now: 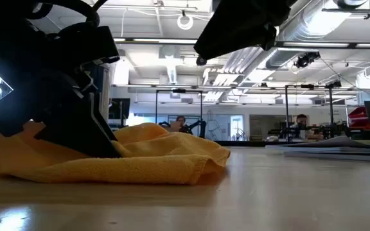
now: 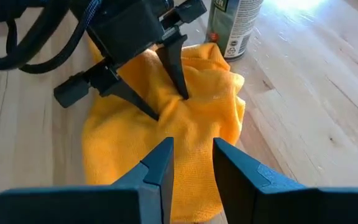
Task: Apply microfiber cloth
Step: Move the orange microfiber cloth to the top right of the table
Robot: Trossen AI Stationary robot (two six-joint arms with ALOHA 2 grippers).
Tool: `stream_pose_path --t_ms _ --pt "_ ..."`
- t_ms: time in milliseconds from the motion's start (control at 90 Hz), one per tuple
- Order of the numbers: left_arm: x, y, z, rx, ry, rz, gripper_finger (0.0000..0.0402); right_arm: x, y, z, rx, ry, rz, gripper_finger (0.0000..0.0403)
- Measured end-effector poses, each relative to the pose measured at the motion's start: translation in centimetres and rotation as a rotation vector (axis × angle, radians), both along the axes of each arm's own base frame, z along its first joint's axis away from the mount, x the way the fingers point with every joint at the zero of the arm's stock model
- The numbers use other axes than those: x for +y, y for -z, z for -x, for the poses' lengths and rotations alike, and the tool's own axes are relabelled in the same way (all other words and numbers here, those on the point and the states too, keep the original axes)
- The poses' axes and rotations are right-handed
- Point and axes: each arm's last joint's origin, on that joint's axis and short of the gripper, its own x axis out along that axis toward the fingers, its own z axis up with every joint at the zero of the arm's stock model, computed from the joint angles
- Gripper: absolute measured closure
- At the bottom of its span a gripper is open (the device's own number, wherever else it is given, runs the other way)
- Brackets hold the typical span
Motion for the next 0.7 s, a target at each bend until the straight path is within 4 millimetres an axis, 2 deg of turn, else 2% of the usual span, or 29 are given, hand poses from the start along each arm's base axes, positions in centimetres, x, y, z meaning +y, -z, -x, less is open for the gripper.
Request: stream_pose_path --t_ms 211,378,467,556,700 --pt "0.0 0.0 0.0 0.000 0.000 0.000 0.0205 -0.4 0.1 -0.1 0.029 -0.026 0.043 0.0324" --pt "0.0 0.0 0.0 0.000 0.000 0.000 0.0205 -0.7 -0.5 0.6 0.128 -0.129 -0.127 0.0324" --pt "0.0 0.0 0.0 -0.006 -0.008 0.010 0.0205 -0.9 -1.0 1.8 0.217 -0.092 -0.263 0.0324" --pt "-0.1 0.0 -0.1 -0.033 -0.043 0.057 0.0205 -0.9 -0.8 3.3 0.367 -0.023 -0.374 0.0324" --pt "-0.3 -0.2 -0.5 -0.052 -0.030 0.120 0.0205 0.7 0.0 6.5 0.595 0.100 -0.419 0.0324"
